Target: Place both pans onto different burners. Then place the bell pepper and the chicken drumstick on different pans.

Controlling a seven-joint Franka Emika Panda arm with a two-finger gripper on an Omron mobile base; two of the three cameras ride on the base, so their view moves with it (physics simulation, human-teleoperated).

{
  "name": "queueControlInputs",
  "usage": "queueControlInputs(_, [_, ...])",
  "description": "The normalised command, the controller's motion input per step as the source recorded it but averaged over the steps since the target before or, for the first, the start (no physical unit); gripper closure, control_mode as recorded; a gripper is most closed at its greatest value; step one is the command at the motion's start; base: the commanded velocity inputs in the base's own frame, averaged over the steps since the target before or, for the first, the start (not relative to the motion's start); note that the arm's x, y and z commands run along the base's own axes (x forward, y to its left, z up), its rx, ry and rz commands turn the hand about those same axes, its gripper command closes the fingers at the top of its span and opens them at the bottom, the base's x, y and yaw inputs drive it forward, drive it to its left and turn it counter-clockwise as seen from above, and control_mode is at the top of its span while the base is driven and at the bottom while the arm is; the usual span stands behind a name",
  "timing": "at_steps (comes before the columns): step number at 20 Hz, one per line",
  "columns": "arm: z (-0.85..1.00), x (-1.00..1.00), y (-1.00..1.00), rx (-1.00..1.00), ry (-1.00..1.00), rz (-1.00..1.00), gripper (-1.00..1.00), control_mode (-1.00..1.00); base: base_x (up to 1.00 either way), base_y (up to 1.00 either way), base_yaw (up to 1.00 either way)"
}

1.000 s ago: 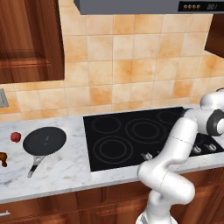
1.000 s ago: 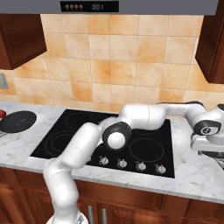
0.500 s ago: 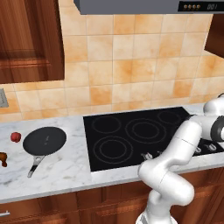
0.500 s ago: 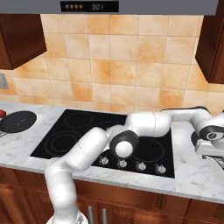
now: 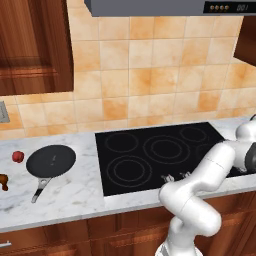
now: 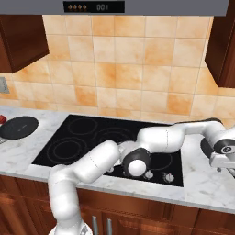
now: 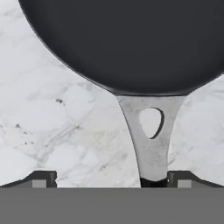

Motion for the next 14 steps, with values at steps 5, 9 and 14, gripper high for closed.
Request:
queueControlInputs(5, [-0.03,0.06,-0.25,0.00,0.01,0.00,-1.00,-1.00,0.00,0.00,0.00])
queueControlInputs(9, [-0.04,0.10,-0.22,0.00,0.04,0.00,-1.00,-1.00,0.00,0.00,0.00])
queueControlInputs(14, [-0.06,0.08,-0.17,0.00,0.08,0.00,-1.00,-1.00,0.00,0.00,0.00])
